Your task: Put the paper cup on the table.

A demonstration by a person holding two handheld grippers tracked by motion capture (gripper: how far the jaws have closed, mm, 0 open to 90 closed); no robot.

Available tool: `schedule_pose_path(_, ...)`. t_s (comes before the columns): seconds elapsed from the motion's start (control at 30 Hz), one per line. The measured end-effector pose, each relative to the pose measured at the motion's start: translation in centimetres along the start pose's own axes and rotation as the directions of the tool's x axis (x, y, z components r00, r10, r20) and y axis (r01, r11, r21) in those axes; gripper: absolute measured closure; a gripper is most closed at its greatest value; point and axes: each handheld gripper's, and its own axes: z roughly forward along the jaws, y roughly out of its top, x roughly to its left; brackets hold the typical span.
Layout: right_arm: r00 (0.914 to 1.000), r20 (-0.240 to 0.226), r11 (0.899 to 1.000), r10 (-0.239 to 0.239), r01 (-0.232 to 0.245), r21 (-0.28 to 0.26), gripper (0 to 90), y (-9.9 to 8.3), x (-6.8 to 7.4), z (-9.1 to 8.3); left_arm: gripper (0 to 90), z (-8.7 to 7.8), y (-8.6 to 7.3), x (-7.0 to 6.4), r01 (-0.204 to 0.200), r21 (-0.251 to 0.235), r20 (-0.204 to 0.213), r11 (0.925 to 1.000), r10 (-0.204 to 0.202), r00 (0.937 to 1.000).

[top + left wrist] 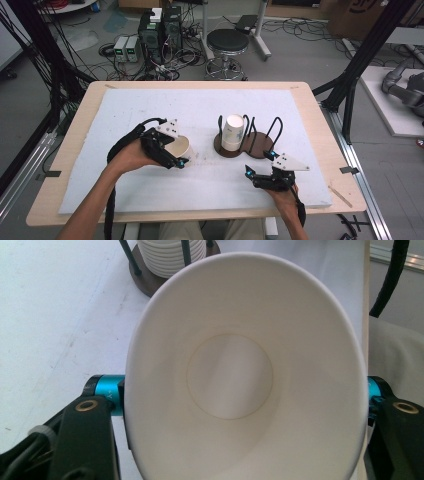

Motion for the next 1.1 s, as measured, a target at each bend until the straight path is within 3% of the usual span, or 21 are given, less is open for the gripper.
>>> schedule_pose_path(0.53, 1.0, 0.004, 1.0, 0.0, 0.0, 0.007, 14.9, 0.0, 0.1, 0.0, 31.9, 1.8, 1.6, 0.0, -0.02, 0.039, -0.008, 0.9991, 0.02, 0.9998)
schedule_pose_path(0.8, 1.0, 0.006, 1.0, 0.001, -0.001, 0.005, 15.0, 0.0, 0.1, 0.0, 32.2, 3.1, 2.1, 0.3, -0.014, 0.098, -0.027, 0.9951, 0.016, 0.9995)
schedule_pose_path(1.1, 0.9999, 0.012, 1.0, -0.005, 0.005, 0.003, 15.0, 0.0, 0.1, 0.0, 32.3, 4.8, 2.3, 1.1, 0.054, 0.172, -0.06, 0.9836, -0.044, 0.9972)
